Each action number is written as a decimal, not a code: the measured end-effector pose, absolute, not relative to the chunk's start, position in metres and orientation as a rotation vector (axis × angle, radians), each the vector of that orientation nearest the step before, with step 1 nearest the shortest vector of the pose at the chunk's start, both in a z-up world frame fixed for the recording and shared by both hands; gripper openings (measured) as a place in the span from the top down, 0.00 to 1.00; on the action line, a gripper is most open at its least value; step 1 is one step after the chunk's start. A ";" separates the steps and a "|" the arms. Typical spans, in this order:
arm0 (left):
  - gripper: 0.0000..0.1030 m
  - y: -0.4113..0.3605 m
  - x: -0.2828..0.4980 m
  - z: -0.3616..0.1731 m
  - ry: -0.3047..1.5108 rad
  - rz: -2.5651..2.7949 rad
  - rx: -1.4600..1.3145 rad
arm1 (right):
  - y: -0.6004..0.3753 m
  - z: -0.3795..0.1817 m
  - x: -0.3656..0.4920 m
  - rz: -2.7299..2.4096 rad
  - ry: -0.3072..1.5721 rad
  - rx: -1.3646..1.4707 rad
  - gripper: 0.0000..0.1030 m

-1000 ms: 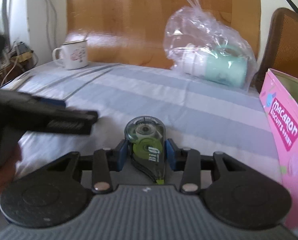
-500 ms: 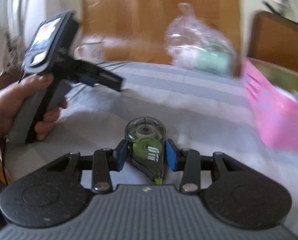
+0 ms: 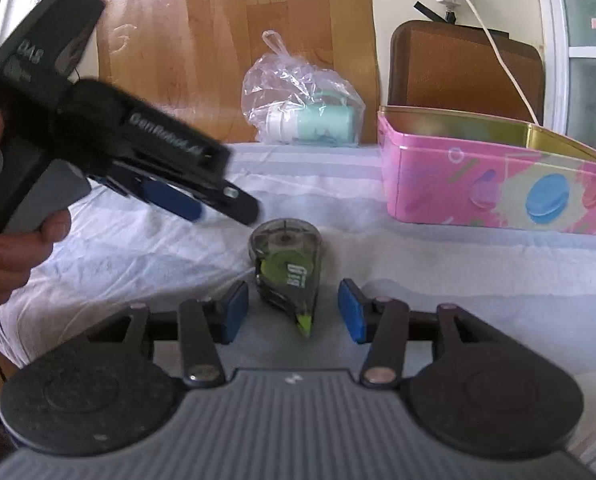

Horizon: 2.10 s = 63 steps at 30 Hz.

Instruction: Organize soft objects

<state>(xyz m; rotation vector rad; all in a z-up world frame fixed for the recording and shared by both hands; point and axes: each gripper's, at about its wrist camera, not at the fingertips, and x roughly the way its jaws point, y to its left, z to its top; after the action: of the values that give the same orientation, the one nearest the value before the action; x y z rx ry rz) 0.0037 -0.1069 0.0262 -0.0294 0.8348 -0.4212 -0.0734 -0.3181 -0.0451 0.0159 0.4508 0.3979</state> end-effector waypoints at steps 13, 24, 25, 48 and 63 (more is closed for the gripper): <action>0.53 -0.160 -0.006 0.026 0.869 -0.523 -0.057 | -0.329 -0.027 -0.093 0.423 0.305 0.072 0.73; 0.53 -0.222 0.059 0.120 0.686 -0.625 -0.057 | -0.384 0.028 -0.029 0.257 0.108 0.030 0.74; 0.54 -0.234 0.070 0.123 0.688 -0.631 -0.054 | -0.392 0.028 -0.019 0.240 0.117 0.033 0.74; 0.30 -0.284 0.118 0.094 0.707 -0.434 0.190 | -0.430 0.017 -0.006 0.113 0.174 0.319 0.70; 0.00 -0.216 -0.007 0.127 0.493 -0.383 0.252 | -0.396 0.042 -0.078 0.195 0.212 0.460 0.58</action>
<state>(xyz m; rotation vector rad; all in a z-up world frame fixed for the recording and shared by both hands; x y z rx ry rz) -0.0066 -0.2156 0.1265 0.2525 0.4932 -0.3829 -0.0780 -0.3964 0.0418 0.4596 0.2115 0.1948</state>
